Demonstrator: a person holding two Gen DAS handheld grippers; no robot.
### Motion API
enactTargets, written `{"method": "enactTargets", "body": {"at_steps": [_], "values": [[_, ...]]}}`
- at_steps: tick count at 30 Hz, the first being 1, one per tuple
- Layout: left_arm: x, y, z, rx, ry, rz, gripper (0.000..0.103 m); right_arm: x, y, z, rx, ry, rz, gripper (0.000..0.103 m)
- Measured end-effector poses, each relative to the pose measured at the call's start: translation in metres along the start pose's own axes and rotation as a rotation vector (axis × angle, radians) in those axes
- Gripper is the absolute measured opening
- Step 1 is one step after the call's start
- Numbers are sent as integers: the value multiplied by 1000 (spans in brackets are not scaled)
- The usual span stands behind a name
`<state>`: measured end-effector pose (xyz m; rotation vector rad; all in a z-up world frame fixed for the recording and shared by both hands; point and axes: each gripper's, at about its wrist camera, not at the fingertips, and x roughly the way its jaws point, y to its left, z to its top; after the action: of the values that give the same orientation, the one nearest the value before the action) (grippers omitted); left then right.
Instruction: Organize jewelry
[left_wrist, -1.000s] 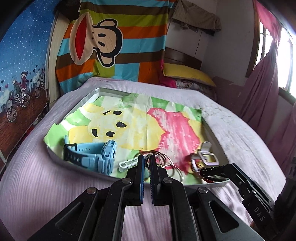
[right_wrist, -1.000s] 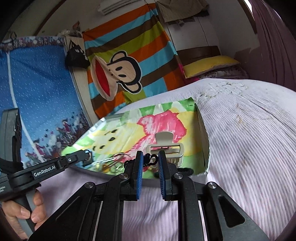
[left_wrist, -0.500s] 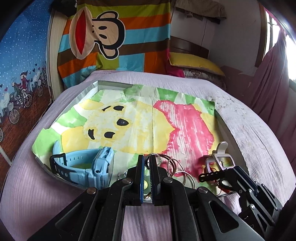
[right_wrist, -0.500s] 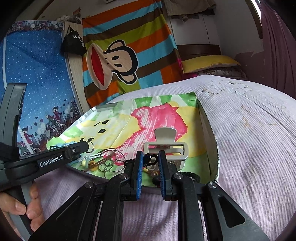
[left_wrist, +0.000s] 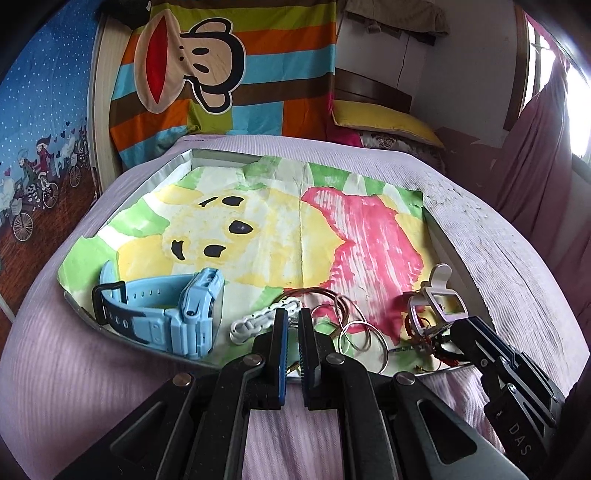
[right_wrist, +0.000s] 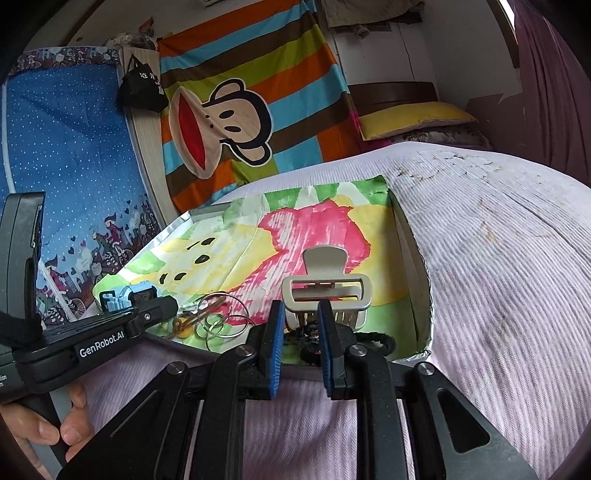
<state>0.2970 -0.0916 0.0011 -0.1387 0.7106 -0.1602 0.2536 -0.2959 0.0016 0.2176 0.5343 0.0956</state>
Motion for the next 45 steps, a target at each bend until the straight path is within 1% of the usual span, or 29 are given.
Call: {"method": "enactTargets", "body": {"at_steps": [1, 3, 6, 8, 9, 10, 12, 13, 14, 15, 16, 17, 21, 25, 27, 29, 31, 32, 35, 37, 38, 45], "values": [[-2, 1, -1, -2, -3, -2, 6, -1, -1, 0, 3, -2, -1, 26], [-5, 2, -2, -7, -10, -8, 6, -3, -1, -1, 6, -9, 1, 32], [-13, 3, -4, -4, -25, -9, 6, -8, -3, -1, 5, -22, 0, 32], [-18, 5, -5, -3, -38, -7, 6, -13, -3, -1, 3, -33, -3, 38], [-21, 5, -6, -2, -44, -6, 6, -15, -3, -1, 2, -38, -4, 42], [-25, 6, -7, -2, -51, -3, 8, -18, -3, -2, 1, -47, -5, 44], [-31, 8, -8, -3, -65, 6, 14, -23, -3, -1, 0, -55, -6, 46], [-34, 9, -9, -5, -72, 7, 22, -26, -3, -2, -1, -60, -7, 48], [-37, 10, -10, -9, -80, 5, 32, -29, -3, -2, -2, -66, -7, 49], [-42, 11, -11, -18, -95, 4, 39, -31, -3, -2, -4, -69, -7, 51], [-46, 13, -12, -25, -107, 7, 54, -33, -3, -2, -6, -73, -8, 53], [-51, 15, -13, -39, -128, 10, 59, -36, -2, -2, -10, -77, -10, 54], [-61, 19, -17, -44, -146, 20, 60, -48, -2, -3, -17, -96, -8, 60], [-78, 23, -27, -30, -196, 51, 79, -62, 0, -6, -28, -120, -11, 69], [-84, 27, -30, -32, -208, 56, 82, -68, 3, -7, -39, -130, -13, 73], [-92, 31, -36, -38, -217, 54, 89, -75, 5, -8, -49, -141, -13, 79], [-100, 34, -40, -35, -235, 61, 94, -82, 7, -10, -56, -148, -6, 90], [-103, 35, -43, -32, -244, 66, 97, -84, 9, -11, -59, -151, -6, 91], [-115, 40, -52, -26, -278, 76, 103, -94, 12, -15, -68, -157, -2, 94], [-123, 43, -60, -32, -296, 74, 103, -102, 13, -19, -64, -159, 1, 99], [-126, 44, -63, -34, -301, 74, 103, -104, 14, -21, -64, -160, 4, 100], [-148, 50, -86, -27, -327, 90, 103, -138, 18, -36, -58, -178, 16, 101]]}}
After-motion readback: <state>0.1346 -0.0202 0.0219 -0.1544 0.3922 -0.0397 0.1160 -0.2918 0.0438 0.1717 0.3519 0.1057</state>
